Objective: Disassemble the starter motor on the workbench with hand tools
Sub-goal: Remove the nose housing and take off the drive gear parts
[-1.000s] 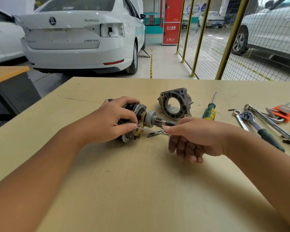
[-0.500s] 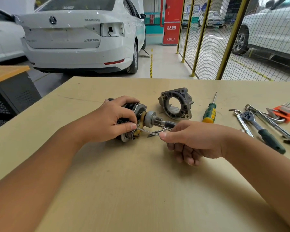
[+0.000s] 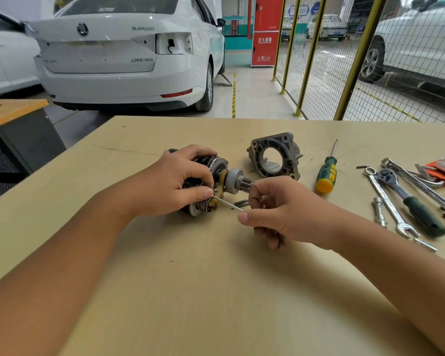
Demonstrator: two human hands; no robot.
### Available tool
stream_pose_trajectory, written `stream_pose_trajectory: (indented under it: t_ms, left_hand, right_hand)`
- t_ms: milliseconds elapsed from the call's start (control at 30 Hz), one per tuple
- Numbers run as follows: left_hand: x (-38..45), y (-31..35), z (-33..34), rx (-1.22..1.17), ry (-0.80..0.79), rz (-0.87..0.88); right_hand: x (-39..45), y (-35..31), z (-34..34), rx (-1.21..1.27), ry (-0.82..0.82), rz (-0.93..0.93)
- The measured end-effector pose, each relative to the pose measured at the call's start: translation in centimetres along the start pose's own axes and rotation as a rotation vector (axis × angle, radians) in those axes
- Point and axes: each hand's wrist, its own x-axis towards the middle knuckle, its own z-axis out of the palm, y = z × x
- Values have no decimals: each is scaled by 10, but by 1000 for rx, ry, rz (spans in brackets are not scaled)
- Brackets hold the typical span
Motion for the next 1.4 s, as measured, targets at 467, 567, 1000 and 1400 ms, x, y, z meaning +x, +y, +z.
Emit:
stream_pose_trajectory:
  t_ms: [467,567,1000,1400]
  left_hand:
    - [-13,-18,-11,43,1,-67]
    - [-14,-27,-10,34,-59,-95]
    - [-8,-31,-4,48,70,-24]
    - [4,-17,13,129,182,-188]
  right_hand:
    - [3,10,17,-727,260,-375]
    - [3,9,19,-752,302,-402]
    - [2,9,22,-854,438,-412]
    - [3,8,23,-958,503,-492]
